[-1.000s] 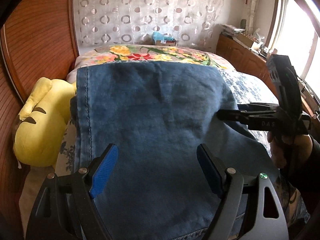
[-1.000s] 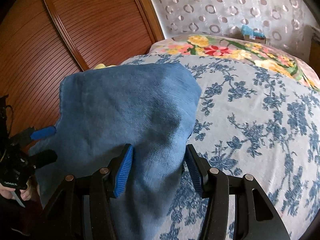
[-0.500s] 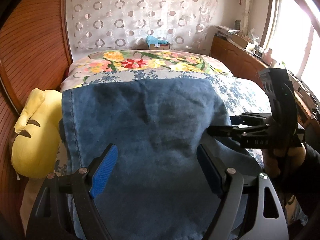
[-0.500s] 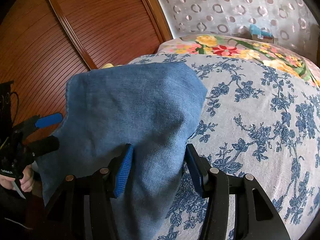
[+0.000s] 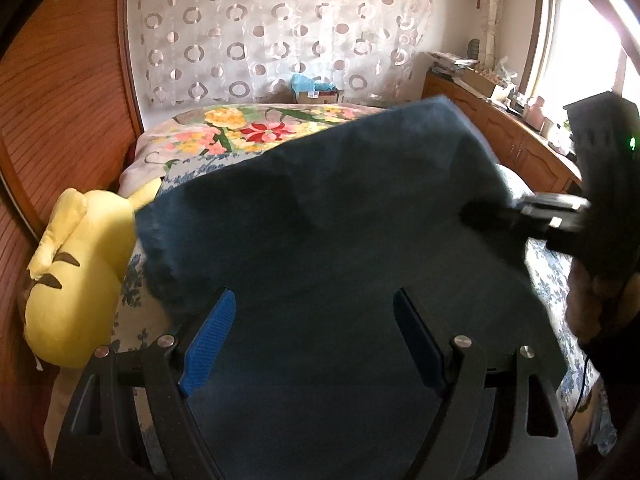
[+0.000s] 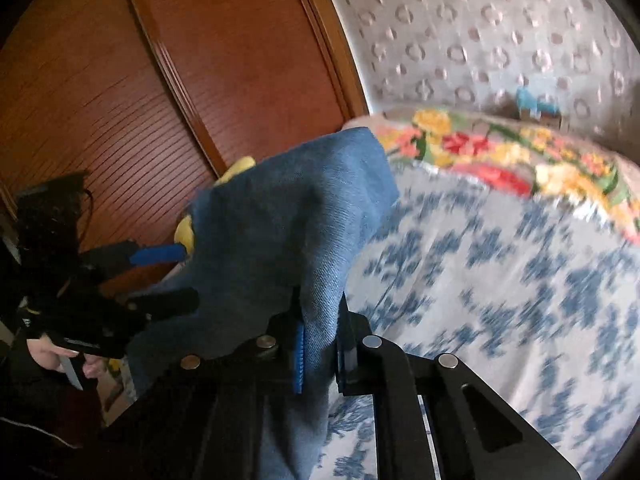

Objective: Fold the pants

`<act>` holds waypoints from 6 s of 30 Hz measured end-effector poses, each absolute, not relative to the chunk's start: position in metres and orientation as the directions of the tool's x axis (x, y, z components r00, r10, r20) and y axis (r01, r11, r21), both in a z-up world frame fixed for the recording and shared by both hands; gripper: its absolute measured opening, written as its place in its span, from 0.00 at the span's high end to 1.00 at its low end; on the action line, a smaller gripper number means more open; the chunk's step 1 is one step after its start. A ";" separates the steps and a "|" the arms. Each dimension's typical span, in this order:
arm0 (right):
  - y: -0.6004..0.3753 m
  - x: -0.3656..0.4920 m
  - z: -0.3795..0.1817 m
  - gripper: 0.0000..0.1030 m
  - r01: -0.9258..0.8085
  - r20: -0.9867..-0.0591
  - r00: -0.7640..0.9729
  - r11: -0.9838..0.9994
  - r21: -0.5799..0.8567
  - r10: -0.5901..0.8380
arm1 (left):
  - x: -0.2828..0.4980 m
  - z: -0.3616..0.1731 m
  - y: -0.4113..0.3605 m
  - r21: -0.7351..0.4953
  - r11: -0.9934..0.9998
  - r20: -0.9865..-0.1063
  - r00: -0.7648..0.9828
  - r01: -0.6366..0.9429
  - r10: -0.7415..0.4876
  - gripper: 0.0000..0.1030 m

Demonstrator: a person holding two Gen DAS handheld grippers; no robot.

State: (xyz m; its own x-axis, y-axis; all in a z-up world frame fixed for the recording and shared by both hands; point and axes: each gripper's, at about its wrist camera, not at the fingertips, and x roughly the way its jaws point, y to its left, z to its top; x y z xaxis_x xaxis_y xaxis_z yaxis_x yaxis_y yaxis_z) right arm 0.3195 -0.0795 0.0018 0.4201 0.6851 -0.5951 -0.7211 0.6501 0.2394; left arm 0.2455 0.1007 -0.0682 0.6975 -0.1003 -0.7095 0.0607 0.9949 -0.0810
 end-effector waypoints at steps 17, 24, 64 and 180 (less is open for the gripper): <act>-0.282 0.342 0.019 0.89 -0.391 -0.618 0.695 0.915 0.102 0.366 | 0.282 -0.046 0.018 -0.057 0.975 -0.679 0.708 0.216 -0.196 0.21; -0.307 0.356 -0.014 0.83 -0.342 -0.668 0.663 0.930 0.132 0.338 | 0.303 -0.049 -0.030 -0.049 0.960 -0.694 0.682 0.276 -0.232 0.21; -0.334 0.262 -0.015 0.42 -0.214 -0.694 0.625 0.934 0.286 0.356 | 0.321 -0.107 -0.118 -0.020 0.918 -0.782 0.567 0.395 -0.261 0.21; -0.302 0.251 0.019 0.88 -0.349 -0.545 0.672 0.863 0.365 0.502 | 0.406 -0.043 -0.061 -0.057 0.943 -0.732 0.628 0.328 -0.263 0.17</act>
